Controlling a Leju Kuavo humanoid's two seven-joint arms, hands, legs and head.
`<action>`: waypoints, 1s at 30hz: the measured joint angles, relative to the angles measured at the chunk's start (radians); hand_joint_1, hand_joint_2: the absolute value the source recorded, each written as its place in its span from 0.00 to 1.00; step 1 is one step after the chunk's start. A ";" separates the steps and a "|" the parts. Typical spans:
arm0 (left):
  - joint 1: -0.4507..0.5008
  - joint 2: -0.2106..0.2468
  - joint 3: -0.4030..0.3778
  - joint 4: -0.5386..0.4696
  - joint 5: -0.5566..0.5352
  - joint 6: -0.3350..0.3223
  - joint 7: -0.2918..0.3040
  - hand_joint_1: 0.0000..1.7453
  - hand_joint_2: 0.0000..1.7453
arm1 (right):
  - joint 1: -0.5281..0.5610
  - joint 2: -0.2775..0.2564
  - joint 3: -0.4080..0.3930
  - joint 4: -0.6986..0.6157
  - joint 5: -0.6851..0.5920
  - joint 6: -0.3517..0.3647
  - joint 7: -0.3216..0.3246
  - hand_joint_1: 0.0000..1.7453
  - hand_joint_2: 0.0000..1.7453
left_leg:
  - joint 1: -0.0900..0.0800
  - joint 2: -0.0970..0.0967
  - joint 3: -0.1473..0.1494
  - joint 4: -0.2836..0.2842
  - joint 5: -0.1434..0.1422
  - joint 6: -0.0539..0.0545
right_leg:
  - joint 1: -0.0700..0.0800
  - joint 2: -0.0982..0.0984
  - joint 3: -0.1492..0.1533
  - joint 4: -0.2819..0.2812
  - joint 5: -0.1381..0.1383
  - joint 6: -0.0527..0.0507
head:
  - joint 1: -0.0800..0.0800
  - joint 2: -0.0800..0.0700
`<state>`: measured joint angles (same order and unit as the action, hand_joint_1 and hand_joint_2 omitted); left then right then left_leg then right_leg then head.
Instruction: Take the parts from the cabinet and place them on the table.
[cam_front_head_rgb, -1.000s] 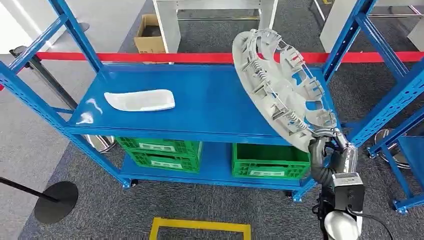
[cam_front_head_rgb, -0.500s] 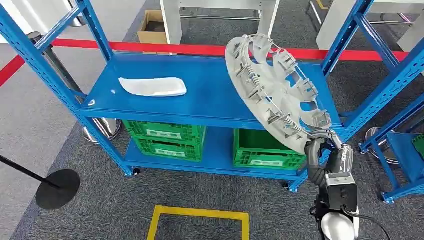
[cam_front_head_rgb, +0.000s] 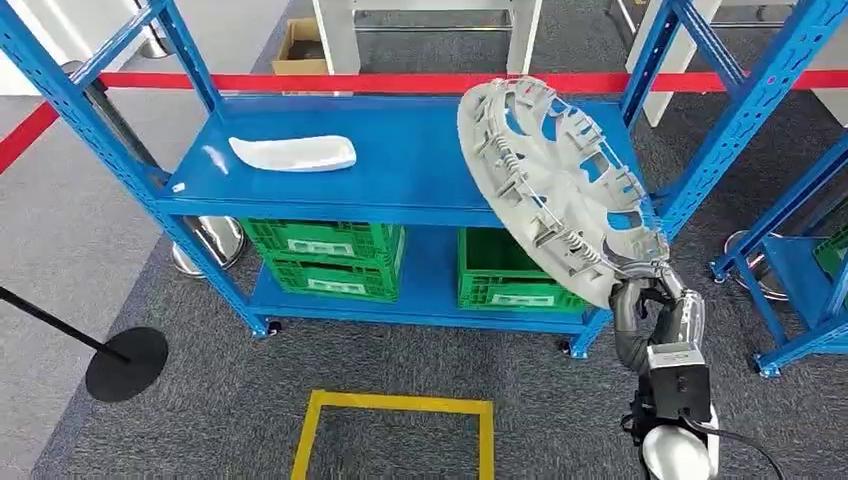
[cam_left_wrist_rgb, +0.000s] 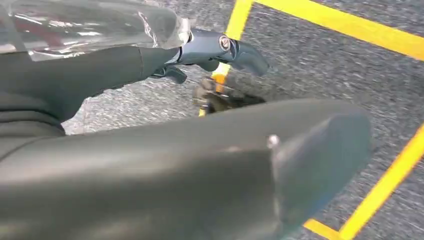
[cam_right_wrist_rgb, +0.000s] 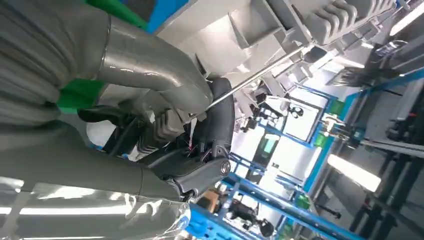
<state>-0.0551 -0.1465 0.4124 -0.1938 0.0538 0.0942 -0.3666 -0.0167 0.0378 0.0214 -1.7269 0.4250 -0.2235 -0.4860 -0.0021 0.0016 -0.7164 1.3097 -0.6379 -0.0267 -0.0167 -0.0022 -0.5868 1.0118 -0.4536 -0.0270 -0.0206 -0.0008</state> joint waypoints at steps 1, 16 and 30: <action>0.000 0.000 0.000 0.000 0.000 -0.001 0.000 0.00 0.00 | 0.003 0.000 -0.001 0.002 0.000 0.000 0.000 1.00 1.00 | 0.000 0.000 0.013 0.008 0.018 0.001 | 0.000 0.000 -0.013 0.000 0.010 0.002 | -0.001 0.000; -0.001 0.000 0.008 0.000 0.006 -0.012 -0.018 0.00 0.00 | 0.043 0.026 -0.002 0.011 -0.027 0.003 -0.003 1.00 1.00 | -0.013 0.007 0.174 -0.357 0.179 0.067 | -0.003 0.002 -0.126 0.317 -0.141 0.061 | 0.008 0.000; -0.001 0.002 0.008 0.000 -0.008 0.003 -0.001 0.00 0.00 | 0.077 0.076 -0.009 -0.027 0.009 -0.014 0.027 1.00 1.00 | -0.001 -0.001 0.017 -0.040 -0.004 -0.003 | -0.001 -0.001 0.025 -0.014 -0.009 0.000 | 0.003 0.000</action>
<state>-0.0565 -0.1442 0.4204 -0.1938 0.0462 0.0973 -0.3674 0.0606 0.1140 0.0126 -1.7540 0.4341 -0.2380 -0.4593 -0.0028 0.0008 -0.6991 1.2697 -0.6417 -0.0300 -0.0181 -0.0029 -0.5614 0.9977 -0.4625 -0.0266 -0.0176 -0.0008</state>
